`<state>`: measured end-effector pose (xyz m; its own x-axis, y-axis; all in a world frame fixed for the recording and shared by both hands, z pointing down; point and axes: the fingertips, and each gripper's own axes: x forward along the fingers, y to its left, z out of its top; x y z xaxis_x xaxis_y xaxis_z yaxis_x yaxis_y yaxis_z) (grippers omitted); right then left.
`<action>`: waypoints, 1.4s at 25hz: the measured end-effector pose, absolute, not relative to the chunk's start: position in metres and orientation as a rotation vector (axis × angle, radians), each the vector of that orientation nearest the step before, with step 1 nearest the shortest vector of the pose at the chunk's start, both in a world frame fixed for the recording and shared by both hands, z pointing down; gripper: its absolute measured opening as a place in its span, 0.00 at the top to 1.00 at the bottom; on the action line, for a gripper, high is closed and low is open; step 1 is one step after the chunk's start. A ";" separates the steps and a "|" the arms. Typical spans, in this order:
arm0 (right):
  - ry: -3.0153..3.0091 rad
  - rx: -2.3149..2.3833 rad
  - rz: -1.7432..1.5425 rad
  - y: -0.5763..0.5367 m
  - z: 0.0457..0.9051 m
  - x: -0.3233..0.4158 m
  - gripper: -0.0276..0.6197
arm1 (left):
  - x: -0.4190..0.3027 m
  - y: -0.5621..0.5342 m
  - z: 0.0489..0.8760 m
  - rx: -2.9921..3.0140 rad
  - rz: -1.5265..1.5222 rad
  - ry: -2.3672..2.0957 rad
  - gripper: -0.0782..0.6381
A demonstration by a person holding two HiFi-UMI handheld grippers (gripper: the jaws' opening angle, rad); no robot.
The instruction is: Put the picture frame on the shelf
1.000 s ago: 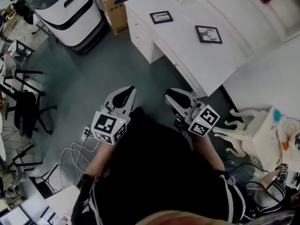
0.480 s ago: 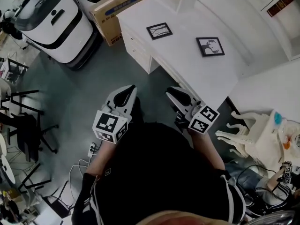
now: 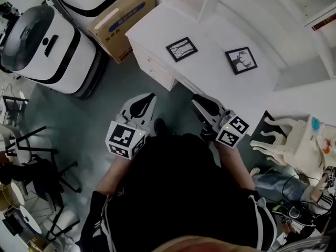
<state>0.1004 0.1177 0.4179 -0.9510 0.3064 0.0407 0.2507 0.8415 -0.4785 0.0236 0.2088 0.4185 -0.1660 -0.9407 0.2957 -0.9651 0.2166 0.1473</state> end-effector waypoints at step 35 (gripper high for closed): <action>-2.857 0.032 0.887 -0.067 0.481 -0.045 0.86 | -0.148 -0.012 0.456 1.954 0.205 -1.799 0.88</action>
